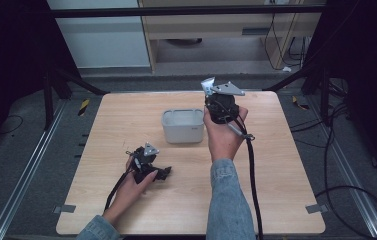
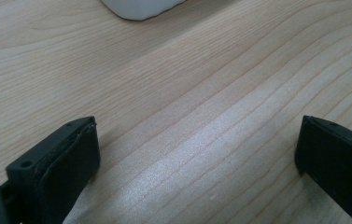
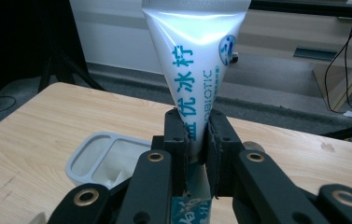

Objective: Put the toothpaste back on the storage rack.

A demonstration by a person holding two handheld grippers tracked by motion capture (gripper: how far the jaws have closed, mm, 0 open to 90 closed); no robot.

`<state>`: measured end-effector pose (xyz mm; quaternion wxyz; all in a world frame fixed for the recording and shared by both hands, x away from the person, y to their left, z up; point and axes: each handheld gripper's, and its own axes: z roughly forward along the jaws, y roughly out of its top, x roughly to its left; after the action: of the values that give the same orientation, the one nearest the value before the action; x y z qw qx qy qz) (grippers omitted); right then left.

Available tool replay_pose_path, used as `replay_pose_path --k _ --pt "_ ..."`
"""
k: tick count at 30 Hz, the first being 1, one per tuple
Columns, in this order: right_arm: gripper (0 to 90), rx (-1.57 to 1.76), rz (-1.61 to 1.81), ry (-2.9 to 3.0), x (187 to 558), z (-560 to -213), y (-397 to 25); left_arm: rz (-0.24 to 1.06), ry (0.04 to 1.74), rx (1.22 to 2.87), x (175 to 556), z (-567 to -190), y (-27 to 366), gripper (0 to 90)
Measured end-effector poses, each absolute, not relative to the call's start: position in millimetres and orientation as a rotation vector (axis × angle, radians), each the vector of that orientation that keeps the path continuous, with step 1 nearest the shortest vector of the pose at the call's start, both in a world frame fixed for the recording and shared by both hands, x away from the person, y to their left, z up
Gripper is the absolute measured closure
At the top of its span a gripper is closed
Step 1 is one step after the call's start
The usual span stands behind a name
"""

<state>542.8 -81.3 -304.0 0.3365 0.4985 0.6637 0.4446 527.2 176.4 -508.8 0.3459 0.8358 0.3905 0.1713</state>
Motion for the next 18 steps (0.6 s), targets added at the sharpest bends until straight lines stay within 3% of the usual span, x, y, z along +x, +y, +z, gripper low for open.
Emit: replay_pose_path --k 18 --pt "80.1 1.309 1.203 1.679 549 -284 -88 0.447 1.014 2.168 527 -509 176 0.0"
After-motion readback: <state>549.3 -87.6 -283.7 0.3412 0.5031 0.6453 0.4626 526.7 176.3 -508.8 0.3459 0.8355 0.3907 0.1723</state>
